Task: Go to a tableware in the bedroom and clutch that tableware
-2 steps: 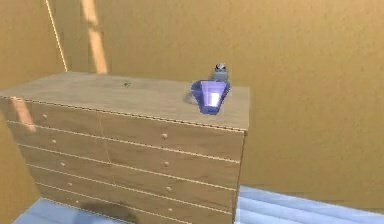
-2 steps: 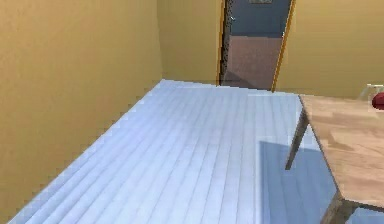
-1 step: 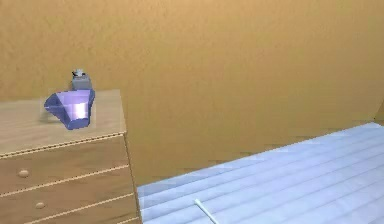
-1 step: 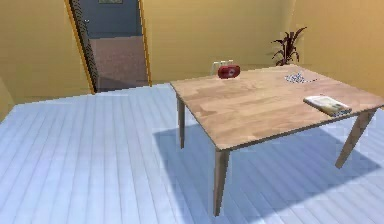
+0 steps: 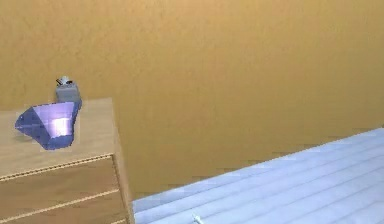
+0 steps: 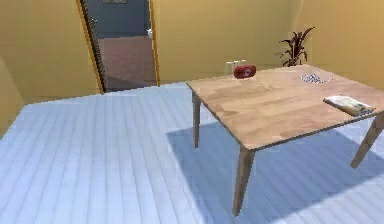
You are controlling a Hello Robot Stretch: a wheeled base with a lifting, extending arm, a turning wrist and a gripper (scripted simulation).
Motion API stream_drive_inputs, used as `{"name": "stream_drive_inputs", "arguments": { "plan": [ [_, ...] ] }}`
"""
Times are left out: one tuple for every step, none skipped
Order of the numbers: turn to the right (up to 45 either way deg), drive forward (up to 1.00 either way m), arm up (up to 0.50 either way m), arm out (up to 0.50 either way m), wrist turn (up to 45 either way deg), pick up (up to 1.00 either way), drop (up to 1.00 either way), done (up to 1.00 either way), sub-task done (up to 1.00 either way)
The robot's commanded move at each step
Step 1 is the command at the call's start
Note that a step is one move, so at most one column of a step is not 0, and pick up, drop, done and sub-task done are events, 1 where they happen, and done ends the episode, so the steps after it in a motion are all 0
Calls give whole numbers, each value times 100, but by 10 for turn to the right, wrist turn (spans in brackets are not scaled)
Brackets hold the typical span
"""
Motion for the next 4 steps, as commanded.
{"name": "stream_drive_inputs", "arguments": {
  "plan": [
    [-450, 0, 0, 0, 0, 0, 0, 0, 0],
    [-450, 0, 0, 0, 0, 0, 0, 0, 0],
    [-300, 0, 0, 0, 0, 0, 0, 0, 0],
    [0, 0, 50, 0, 0, 0, 0, 0, 0]
  ]
}}
